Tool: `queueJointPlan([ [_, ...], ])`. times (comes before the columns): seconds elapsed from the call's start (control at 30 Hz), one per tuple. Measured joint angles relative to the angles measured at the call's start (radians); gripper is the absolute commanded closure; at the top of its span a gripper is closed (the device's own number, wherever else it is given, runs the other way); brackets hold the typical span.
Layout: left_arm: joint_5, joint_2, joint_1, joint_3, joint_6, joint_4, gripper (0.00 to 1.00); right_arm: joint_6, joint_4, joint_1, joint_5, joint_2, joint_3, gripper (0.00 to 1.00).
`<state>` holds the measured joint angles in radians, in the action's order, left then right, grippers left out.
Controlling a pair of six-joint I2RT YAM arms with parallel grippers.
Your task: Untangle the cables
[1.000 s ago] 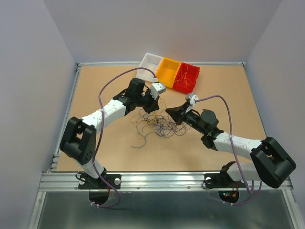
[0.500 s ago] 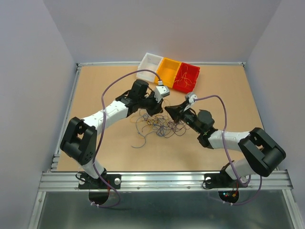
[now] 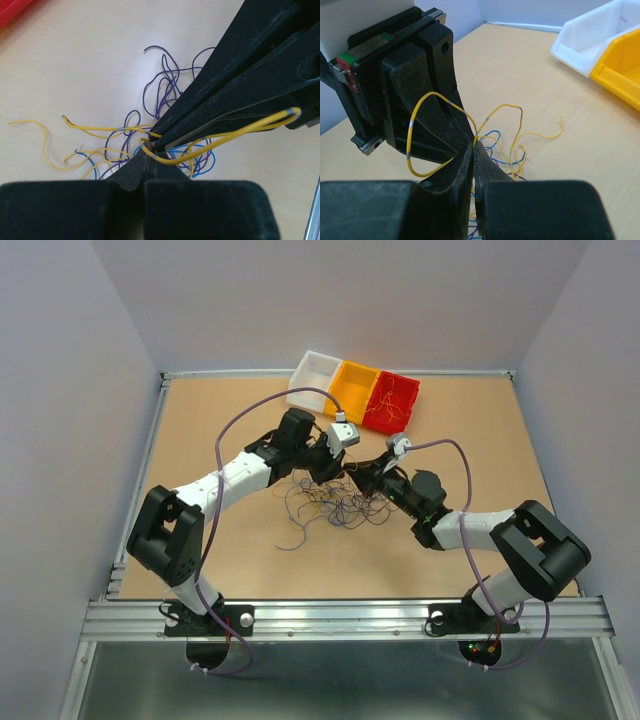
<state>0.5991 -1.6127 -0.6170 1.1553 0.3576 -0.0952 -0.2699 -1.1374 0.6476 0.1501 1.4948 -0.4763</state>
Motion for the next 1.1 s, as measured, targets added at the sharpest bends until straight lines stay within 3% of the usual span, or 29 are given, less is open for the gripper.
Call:
queueJointPlan([
  [0.5,-0.013,0.0,-0.011,0.0,0.01,0.0,1.0,-0.017,-0.024,0.0,-0.001,0.013,0.0,0.82],
  [0.63,-0.016,0.002,-0.013,0.0,0.012,-0.001,1.0,-0.021,-0.027,0.0,0.003,0.016,-0.003,0.99],
  [0.8,-0.022,0.01,-0.017,-0.001,0.013,0.0,0.99,-0.027,-0.035,0.0,0.003,0.021,-0.007,0.99],
  [0.9,-0.027,0.016,-0.017,-0.002,0.014,-0.001,0.8,-0.034,-0.043,0.0,-0.01,0.021,-0.007,0.99],
  [1.0,-0.038,0.025,-0.019,-0.005,0.019,0.005,0.5,-0.041,-0.043,0.0,-0.049,0.014,-0.007,1.0],
  [1.1,-0.059,0.058,-0.015,-0.034,0.006,0.023,0.34,-0.042,-0.016,0.0,-0.102,-0.015,-0.008,1.0],
])
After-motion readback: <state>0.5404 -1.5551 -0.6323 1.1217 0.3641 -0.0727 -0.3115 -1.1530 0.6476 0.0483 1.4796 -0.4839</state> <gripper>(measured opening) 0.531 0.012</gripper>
